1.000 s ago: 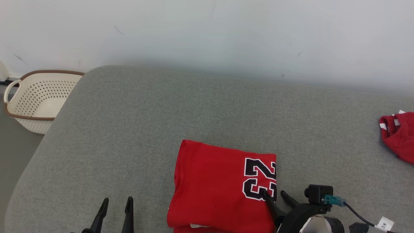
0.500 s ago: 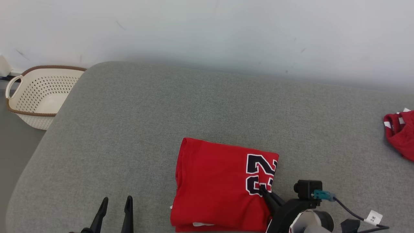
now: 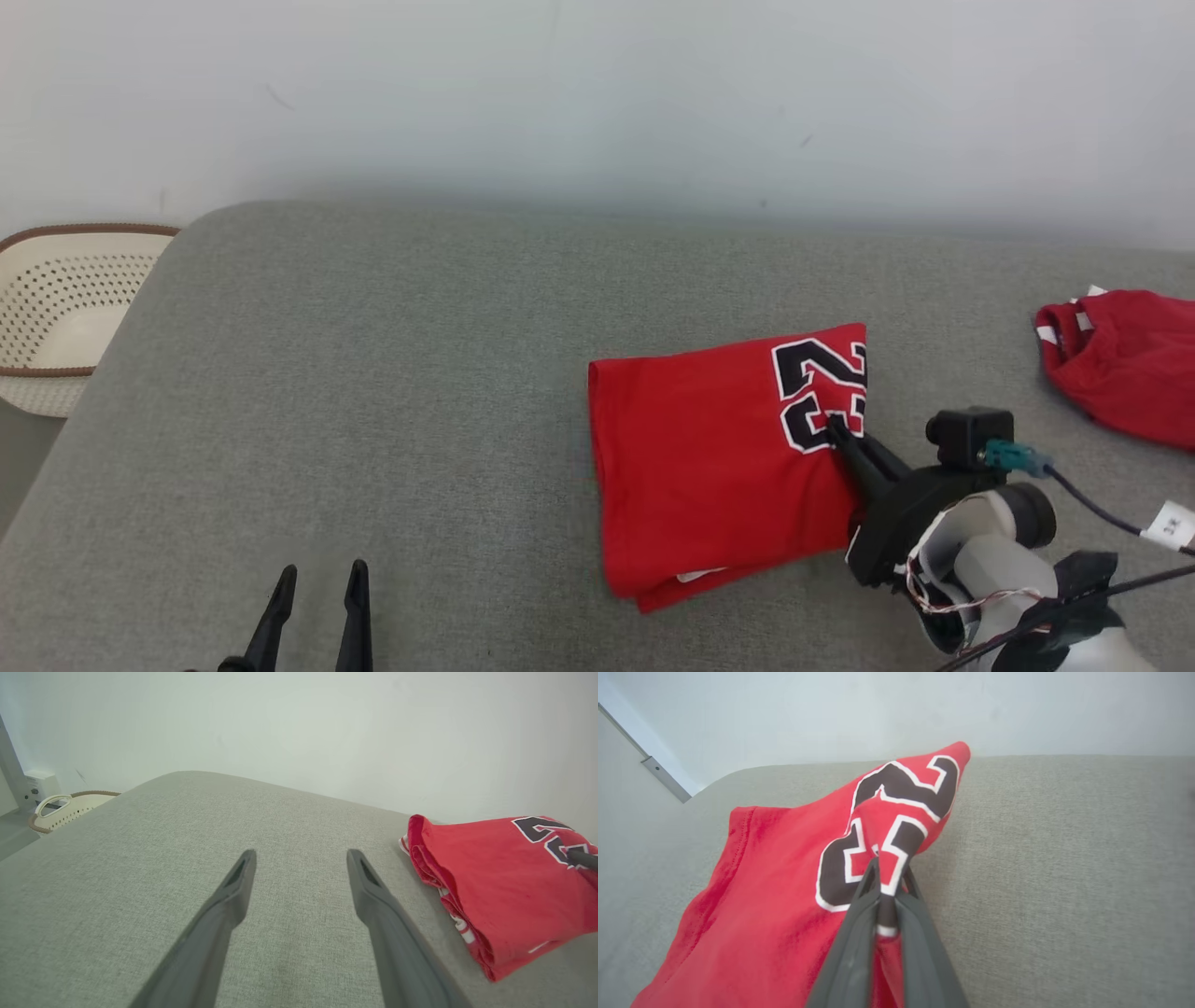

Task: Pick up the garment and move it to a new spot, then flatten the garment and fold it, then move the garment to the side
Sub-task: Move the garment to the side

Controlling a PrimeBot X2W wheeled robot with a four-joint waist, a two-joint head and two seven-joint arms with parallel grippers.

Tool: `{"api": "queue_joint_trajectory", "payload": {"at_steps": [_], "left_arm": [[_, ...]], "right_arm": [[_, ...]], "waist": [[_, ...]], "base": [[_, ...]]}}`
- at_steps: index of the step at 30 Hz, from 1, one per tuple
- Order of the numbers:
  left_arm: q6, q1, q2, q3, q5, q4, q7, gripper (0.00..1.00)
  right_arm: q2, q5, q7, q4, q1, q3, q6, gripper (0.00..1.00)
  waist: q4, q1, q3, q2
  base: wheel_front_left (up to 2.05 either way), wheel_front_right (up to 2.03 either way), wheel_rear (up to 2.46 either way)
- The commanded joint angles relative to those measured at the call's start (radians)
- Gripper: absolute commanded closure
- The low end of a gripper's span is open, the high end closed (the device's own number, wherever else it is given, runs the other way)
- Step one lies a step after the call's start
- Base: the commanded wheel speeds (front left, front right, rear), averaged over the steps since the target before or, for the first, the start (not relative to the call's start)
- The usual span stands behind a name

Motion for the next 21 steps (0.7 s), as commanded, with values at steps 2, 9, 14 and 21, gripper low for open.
{"api": "queue_joint_trajectory", "payload": {"at_steps": [2,9,14,21], "left_arm": [[-0.005,0.004,0.001,0.007,0.006,-0.009,-0.004,0.0],[-0.013,-0.013,0.0,0.024,0.033,-0.036,-0.004,0.0],[-0.021,-0.032,0.007,0.039,0.062,-0.078,-0.004,0.0],[-0.024,-0.059,0.024,0.054,0.079,-0.129,-0.004,0.0]], "right_arm": [[-0.041,-0.022,0.013,-0.007,-0.05,0.029,0.0,1.0],[-0.138,-0.055,0.062,-0.017,-0.161,0.109,0.0,1.0],[-0.221,-0.074,0.092,-0.016,-0.27,0.166,0.0,1.0],[-0.302,-0.086,0.113,-0.005,-0.414,0.243,0.0,1.0]], "waist": [[-0.042,0.0,0.015,0.0],[-0.099,0.0,0.055,0.0],[-0.139,0.0,0.103,0.0],[-0.179,0.0,0.172,0.0]], "base": [[0.0,0.0,0.0],[0.0,0.0,0.0],[0.0,0.0,0.0],[0.0,0.0,0.0]]}}
